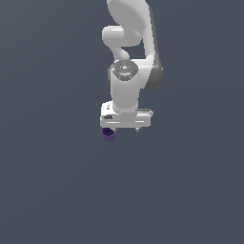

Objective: Pick up the object and move it to a goal position.

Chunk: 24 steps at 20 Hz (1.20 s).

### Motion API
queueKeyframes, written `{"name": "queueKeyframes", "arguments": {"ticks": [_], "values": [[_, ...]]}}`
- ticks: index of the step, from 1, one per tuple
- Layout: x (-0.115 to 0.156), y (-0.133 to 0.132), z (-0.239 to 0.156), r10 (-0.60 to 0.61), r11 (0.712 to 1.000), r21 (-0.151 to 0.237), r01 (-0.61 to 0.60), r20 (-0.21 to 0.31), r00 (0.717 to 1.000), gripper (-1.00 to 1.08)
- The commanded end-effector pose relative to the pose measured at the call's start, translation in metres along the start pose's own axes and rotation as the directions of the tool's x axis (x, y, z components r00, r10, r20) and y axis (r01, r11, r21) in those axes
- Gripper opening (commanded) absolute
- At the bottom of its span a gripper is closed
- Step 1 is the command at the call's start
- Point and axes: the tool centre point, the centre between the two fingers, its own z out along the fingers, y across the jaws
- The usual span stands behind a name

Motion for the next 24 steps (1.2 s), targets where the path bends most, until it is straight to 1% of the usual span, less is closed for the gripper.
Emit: {"name": "queueKeyframes", "arguments": {"ticks": [1, 8, 13, 19, 24], "values": [[0.000, 0.000, 0.000, 0.000, 1.000, 0.000, 0.000, 0.000, 1.000, 0.28], [0.006, 0.009, -0.009, 0.008, 1.000, 0.006, -0.008, -0.020, 1.000, 0.28], [0.005, 0.009, -0.007, 0.013, 1.000, 0.007, -0.012, -0.010, 1.000, 0.28], [0.004, 0.014, 0.000, 0.039, 0.999, 0.012, -0.040, 0.035, 0.999, 0.28], [0.001, 0.022, 0.011, 0.078, 0.997, 0.017, -0.080, 0.104, 0.991, 0.28]]}}
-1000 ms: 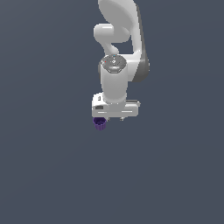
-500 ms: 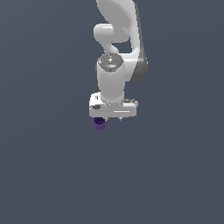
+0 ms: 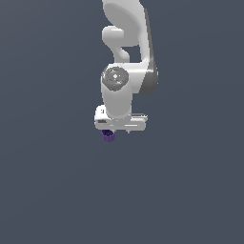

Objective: Pick up the object and move it to a goal position.

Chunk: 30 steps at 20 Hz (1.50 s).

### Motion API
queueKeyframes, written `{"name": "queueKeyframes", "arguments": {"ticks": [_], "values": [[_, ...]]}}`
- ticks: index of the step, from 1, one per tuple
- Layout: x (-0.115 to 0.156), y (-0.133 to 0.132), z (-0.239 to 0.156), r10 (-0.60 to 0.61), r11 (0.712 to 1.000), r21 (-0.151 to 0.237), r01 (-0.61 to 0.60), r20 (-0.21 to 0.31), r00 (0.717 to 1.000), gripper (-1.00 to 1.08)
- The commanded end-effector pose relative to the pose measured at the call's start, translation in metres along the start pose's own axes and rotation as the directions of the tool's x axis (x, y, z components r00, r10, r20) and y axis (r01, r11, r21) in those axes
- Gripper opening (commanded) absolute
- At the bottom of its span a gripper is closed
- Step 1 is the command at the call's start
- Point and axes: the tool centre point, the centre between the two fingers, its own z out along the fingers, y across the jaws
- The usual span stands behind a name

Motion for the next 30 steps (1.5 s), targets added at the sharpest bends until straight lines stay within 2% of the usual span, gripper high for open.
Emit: {"name": "queueKeyframes", "arguments": {"ticks": [1, 7, 12, 17, 24, 30], "values": [[-0.001, 0.004, 0.006, 0.023, 1.000, 0.004, -0.023, 0.040, 0.999, 0.28], [-0.006, 0.017, 0.024, 0.093, 0.995, 0.010, -0.096, 0.166, 0.982, 0.28], [-0.012, 0.027, 0.038, 0.149, 0.988, 0.007, -0.157, 0.276, 0.950, 0.28], [-0.018, 0.034, 0.048, 0.187, 0.980, 0.000, -0.201, 0.358, 0.915, 0.28], [-0.023, 0.040, 0.055, 0.216, 0.972, -0.009, -0.234, 0.423, 0.880, 0.28], [-0.024, 0.041, 0.056, 0.220, 0.971, -0.010, -0.240, 0.434, 0.874, 0.28]]}}
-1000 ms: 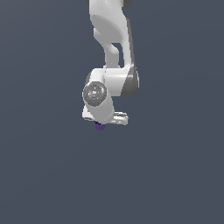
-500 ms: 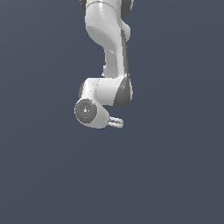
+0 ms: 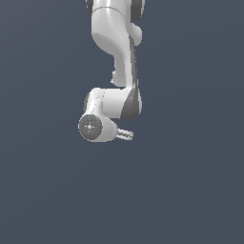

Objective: Pick up the object and move it to a goal position.

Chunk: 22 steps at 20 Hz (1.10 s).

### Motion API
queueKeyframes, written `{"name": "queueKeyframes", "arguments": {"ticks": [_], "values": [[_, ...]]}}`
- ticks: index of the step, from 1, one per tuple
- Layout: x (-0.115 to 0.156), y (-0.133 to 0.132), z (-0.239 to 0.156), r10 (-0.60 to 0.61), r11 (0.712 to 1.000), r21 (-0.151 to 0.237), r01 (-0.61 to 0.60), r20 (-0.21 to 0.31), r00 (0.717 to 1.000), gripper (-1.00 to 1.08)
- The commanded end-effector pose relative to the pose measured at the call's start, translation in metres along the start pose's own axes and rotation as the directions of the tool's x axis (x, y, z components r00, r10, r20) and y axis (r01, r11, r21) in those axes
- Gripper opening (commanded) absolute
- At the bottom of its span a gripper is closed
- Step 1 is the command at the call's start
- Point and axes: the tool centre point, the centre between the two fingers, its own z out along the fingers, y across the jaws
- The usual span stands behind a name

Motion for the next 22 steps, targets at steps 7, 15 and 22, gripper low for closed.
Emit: {"name": "queueKeyframes", "arguments": {"ticks": [7, 15, 22], "values": [[0.000, 0.000, 0.014, 0.001, 1.000, 0.000, -0.001, 0.001, 1.000, 0.28], [-0.001, 0.000, 0.028, 0.001, 1.000, 0.000, -0.001, 0.003, 1.000, -1.00], [-0.001, 0.000, 0.028, 0.001, 1.000, 0.000, -0.001, 0.003, 1.000, -1.00]]}}
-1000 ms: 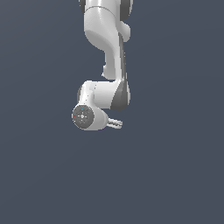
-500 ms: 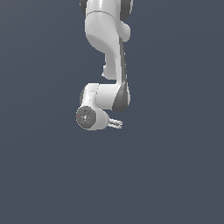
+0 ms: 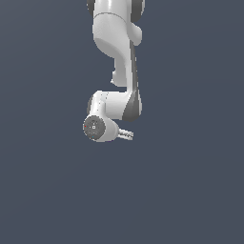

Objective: Pick up the object and move it to a goal position.

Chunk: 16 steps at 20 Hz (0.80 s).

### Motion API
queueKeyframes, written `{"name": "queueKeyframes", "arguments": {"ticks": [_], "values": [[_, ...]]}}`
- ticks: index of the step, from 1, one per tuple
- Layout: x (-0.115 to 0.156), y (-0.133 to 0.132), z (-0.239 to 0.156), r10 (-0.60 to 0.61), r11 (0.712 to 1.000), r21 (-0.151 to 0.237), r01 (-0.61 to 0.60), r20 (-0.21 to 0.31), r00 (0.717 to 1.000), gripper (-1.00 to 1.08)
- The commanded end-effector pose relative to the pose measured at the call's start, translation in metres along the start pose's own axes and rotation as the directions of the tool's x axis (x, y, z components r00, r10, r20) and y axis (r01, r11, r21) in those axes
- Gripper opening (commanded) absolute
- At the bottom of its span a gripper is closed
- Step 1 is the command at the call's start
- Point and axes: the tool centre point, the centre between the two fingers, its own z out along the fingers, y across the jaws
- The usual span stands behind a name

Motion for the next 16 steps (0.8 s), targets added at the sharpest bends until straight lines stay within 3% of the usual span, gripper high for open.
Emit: {"name": "queueKeyframes", "arguments": {"ticks": [1, 8, 16], "values": [[0.000, 0.000, 0.001, 0.000, 1.000, 0.000, 0.000, 0.001, 1.000, -1.00], [0.000, -0.010, -0.003, 0.000, 1.000, 0.000, 0.000, 0.000, 1.000, -1.00], [-0.001, -0.058, -0.019, -0.001, 1.000, 0.001, 0.001, 0.001, 1.000, -1.00]]}}
